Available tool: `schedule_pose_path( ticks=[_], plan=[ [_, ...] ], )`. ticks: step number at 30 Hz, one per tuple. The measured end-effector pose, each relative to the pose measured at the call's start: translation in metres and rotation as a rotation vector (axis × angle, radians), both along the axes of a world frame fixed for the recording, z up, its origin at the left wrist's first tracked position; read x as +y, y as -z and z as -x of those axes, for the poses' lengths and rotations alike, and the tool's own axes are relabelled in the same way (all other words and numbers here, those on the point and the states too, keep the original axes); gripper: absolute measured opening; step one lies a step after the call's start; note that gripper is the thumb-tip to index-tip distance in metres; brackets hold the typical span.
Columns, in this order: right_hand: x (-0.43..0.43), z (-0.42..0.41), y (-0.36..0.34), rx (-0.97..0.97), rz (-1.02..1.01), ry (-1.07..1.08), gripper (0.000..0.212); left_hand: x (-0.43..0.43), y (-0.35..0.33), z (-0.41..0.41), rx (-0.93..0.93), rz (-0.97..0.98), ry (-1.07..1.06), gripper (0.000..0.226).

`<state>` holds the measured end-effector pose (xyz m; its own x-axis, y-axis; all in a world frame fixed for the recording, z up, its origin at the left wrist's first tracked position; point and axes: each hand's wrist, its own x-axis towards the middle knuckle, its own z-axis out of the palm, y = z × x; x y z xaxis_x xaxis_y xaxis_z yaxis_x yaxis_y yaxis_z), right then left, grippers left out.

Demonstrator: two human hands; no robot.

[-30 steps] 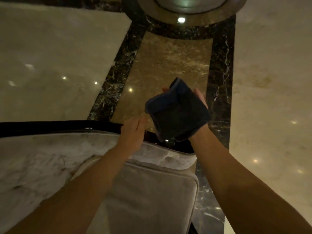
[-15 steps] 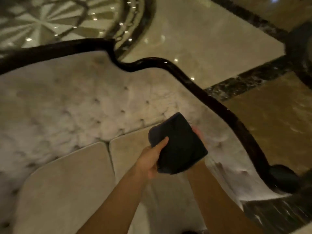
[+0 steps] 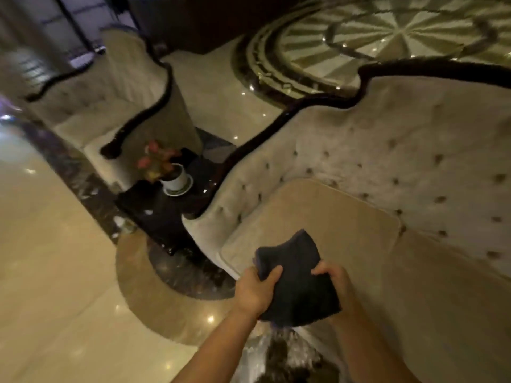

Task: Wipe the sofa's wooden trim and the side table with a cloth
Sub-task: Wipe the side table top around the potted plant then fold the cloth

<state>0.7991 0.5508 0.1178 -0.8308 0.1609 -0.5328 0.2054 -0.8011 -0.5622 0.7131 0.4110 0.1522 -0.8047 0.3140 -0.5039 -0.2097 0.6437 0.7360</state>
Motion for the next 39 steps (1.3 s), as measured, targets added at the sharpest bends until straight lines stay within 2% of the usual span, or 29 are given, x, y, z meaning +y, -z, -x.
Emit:
schedule_pose_path(
  ticks=[3,10,15,23,25,27,31,37,39],
  plan=[
    [-0.064,0.062,-0.013,-0.075,0.066,-0.164,0.059,-0.08,-0.004,0.052,0.088,0.004,-0.13,0.038],
    [-0.111,0.176,-0.015,-0.069,0.154,-0.318,0.048,-0.141,0.002,0.149,0.153,-0.117,-0.315,0.026],
    [-0.127,0.293,0.011,-0.045,0.016,-0.345,0.048,-0.159,0.023,0.26,0.135,-0.134,-0.351,0.025],
    [-0.142,0.492,0.053,-0.092,0.048,-0.355,0.053,-0.183,0.056,0.451,0.091,-0.053,-0.352,0.013],
    [-0.15,0.524,0.062,-0.166,0.031,-0.36,0.053,-0.189,0.06,0.485,0.071,-0.025,-0.333,0.015],
    [-0.16,0.55,0.076,-0.22,0.038,-0.333,0.054,-0.196,0.072,0.519,0.029,-0.021,-0.305,0.014],
    [-0.181,0.589,0.106,-0.254,0.114,-0.204,0.051,-0.213,0.111,0.584,-0.02,0.004,-0.204,0.028],
    [-0.237,0.636,0.155,-0.378,0.138,0.129,0.045,-0.238,0.192,0.676,-0.079,0.024,0.096,0.022],
    [-0.26,0.647,0.181,-0.403,0.152,0.247,0.043,-0.248,0.223,0.702,-0.072,0.033,0.211,0.027]
  ],
)
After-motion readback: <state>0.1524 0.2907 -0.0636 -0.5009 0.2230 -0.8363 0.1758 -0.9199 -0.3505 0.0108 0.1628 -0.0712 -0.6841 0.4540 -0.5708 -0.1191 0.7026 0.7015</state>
